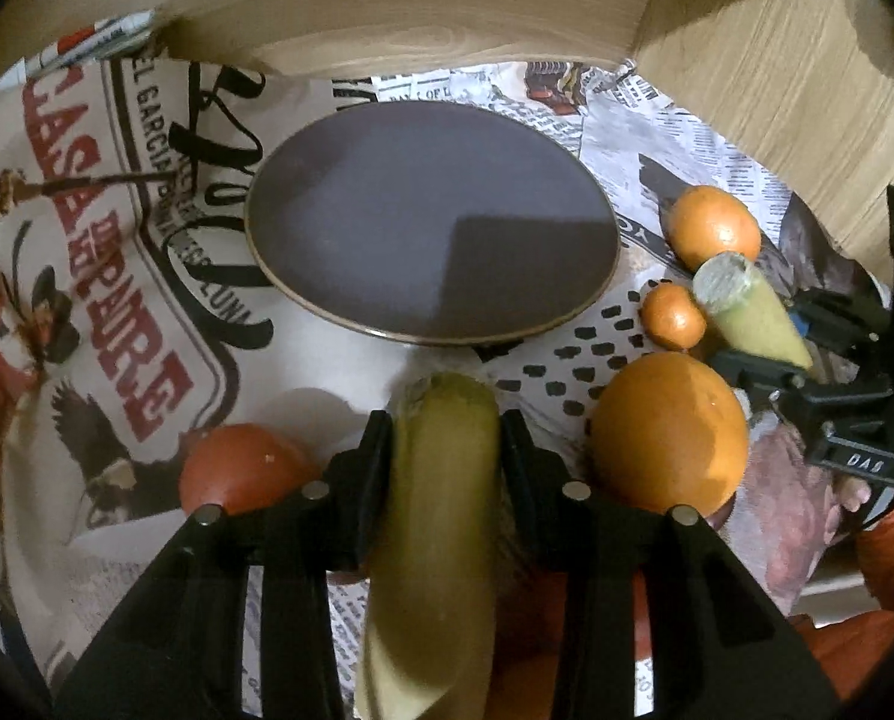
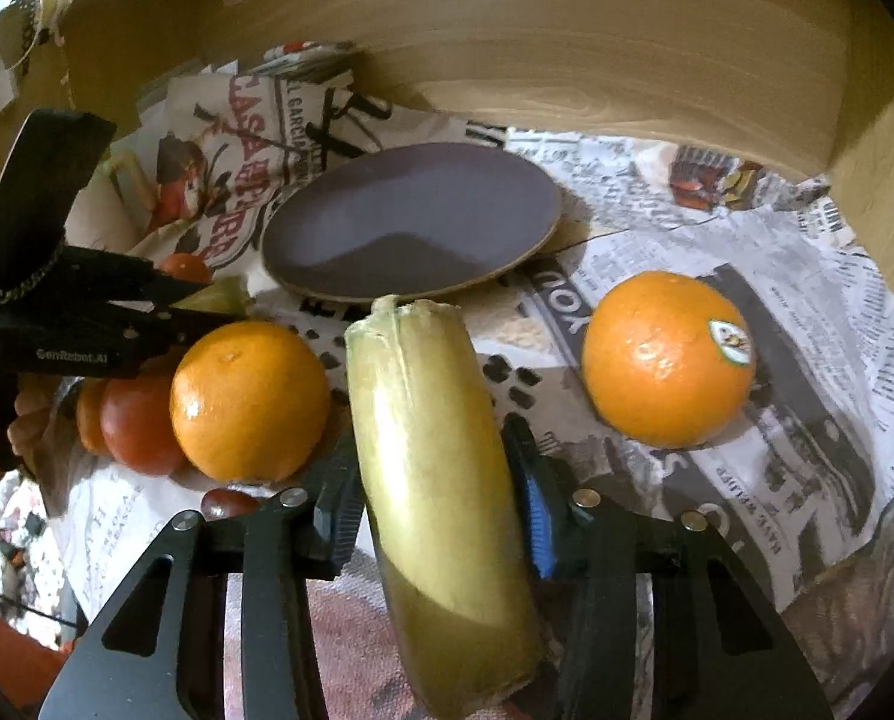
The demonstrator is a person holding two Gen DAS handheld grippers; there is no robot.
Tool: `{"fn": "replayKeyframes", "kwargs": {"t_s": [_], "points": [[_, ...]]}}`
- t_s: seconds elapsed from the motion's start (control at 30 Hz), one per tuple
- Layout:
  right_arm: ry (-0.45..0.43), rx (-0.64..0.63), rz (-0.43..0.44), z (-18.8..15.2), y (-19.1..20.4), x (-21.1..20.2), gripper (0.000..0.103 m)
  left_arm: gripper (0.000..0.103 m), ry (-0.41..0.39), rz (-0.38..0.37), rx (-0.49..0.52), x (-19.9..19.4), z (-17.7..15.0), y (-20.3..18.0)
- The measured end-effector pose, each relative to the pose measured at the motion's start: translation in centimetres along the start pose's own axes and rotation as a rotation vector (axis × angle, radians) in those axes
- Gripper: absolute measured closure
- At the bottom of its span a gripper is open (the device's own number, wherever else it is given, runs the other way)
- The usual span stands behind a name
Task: Organize fruits
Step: 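Close the right gripper on the yellow cob and lift it while the left lifts its cob, then lower both held cobs onto the grey plate and open both grippers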
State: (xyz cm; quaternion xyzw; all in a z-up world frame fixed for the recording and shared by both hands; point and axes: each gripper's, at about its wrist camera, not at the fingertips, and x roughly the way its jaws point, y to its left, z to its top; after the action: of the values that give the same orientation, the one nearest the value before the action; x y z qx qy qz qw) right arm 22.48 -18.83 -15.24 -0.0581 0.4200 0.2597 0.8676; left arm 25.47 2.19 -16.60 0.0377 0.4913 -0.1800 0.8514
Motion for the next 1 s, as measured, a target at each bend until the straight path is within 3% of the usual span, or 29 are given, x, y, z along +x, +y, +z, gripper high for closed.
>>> {"fn": "replayKeyframes", "kwargs": {"t_s": [0.27,0.63,1.0], "points": [[-0.044,0.013,-0.037,1.0,-0.7,-1.6,0.067,0.068,-0.128,0.024,0.001,-4.0,1.2,0.0],[-0.189,-0.008,-0.075,5.9,-1.0,-5.1,0.067,0.070,-0.308,0.029,-0.005,-9.1,3.7,-0.6],[-0.219,-0.064,-0.082,10.3,0.1,-3.6,0.067,0.070,-0.332,-0.004,-0.011,-8.0,6.9,-1.0]]}}
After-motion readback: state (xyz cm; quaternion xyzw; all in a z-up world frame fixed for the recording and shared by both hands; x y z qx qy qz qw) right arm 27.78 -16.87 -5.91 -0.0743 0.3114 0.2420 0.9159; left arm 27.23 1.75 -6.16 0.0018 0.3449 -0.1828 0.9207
